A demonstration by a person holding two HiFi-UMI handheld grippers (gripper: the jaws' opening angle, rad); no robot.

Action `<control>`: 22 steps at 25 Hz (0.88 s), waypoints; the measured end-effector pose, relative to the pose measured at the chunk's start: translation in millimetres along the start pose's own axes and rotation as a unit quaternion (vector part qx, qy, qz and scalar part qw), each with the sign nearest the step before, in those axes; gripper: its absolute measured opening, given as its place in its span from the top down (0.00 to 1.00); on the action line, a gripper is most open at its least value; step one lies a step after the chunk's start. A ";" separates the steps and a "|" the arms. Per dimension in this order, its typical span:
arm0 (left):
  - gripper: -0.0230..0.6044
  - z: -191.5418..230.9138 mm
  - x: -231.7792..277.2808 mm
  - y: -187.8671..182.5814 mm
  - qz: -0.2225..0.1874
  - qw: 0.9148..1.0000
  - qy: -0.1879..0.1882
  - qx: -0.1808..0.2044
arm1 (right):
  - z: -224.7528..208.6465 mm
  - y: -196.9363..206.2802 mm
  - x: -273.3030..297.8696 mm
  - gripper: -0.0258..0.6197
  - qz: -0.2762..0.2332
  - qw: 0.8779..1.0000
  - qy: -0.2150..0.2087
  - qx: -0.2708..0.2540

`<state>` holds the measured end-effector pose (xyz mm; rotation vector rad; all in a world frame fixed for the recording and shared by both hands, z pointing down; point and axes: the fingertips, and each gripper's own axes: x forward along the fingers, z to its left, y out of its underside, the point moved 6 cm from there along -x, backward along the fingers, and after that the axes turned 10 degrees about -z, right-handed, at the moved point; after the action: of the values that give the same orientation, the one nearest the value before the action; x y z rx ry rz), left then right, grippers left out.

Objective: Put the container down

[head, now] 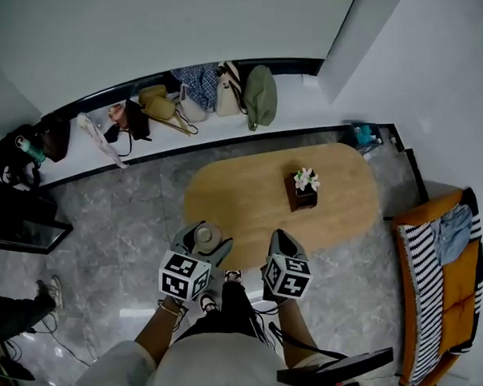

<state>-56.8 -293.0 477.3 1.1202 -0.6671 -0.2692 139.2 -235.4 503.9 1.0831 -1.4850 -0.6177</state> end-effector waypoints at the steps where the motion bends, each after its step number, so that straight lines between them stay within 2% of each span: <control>1: 0.42 0.9 7.2 4.6 0.005 1.000 0.002 -0.002 | -5.3 5.1 5.6 0.92 0.005 1.000 0.003 0.003; 10: 0.42 19.1 66.4 51.2 0.054 0.998 0.014 -0.017 | -43.5 48.1 51.8 0.92 0.046 0.998 0.024 0.024; 22: 0.42 50.7 142.3 84.7 0.075 0.997 0.028 -0.011 | -66.6 65.5 113.4 0.92 0.061 0.998 0.027 0.023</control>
<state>12.0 -368.0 617.5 1.0476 -0.6940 -0.1161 191.6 -293.8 628.1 1.0279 -1.5128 -0.4682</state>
